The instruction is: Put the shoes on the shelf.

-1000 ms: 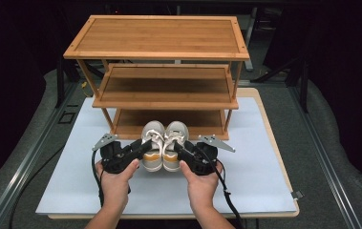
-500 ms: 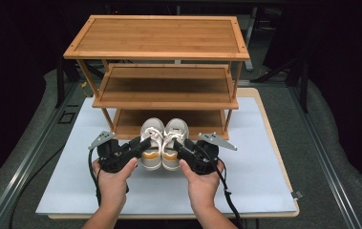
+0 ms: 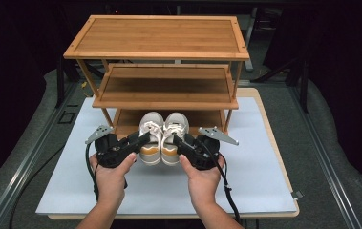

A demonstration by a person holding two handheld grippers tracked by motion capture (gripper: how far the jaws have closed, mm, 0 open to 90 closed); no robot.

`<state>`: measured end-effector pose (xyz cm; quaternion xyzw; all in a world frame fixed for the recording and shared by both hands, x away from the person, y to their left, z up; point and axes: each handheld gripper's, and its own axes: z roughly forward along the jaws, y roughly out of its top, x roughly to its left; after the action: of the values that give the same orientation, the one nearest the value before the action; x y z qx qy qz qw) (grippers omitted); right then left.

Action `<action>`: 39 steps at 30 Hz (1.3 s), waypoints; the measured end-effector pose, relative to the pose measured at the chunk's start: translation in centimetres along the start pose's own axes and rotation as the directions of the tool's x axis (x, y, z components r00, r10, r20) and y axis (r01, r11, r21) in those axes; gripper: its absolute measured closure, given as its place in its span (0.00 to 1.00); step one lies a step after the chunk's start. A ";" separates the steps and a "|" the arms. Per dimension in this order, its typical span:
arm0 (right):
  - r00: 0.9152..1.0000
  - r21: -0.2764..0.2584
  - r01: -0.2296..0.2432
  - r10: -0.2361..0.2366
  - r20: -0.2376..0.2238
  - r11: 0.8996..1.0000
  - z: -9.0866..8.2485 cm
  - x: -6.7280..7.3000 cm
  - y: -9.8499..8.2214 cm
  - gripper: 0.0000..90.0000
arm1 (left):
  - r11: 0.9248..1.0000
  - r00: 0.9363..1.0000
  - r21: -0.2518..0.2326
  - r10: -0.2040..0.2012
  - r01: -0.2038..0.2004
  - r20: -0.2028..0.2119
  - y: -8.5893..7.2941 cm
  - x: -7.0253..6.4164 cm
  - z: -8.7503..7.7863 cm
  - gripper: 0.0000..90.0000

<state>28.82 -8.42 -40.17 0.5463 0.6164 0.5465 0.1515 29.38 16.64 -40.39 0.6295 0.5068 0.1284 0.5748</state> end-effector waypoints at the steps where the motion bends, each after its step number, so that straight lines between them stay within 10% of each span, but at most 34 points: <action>1: 1.000 0.003 0.004 -0.004 0.004 1.000 -0.1 0.0 0.1 0.63 | 1.000 1.000 -0.002 0.003 -0.003 -0.001 0.1 -0.1 0.0 0.62; 39: 1.000 -0.033 0.022 -0.022 0.010 0.999 0.7 0.8 4.4 0.63 | 0.999 1.000 -0.031 0.015 -0.015 0.005 4.5 -0.3 1.1 0.62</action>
<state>31.33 -8.31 -36.39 0.5394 0.6124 0.5525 0.1695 32.22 16.54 -36.72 0.6246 0.4985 0.1389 0.5848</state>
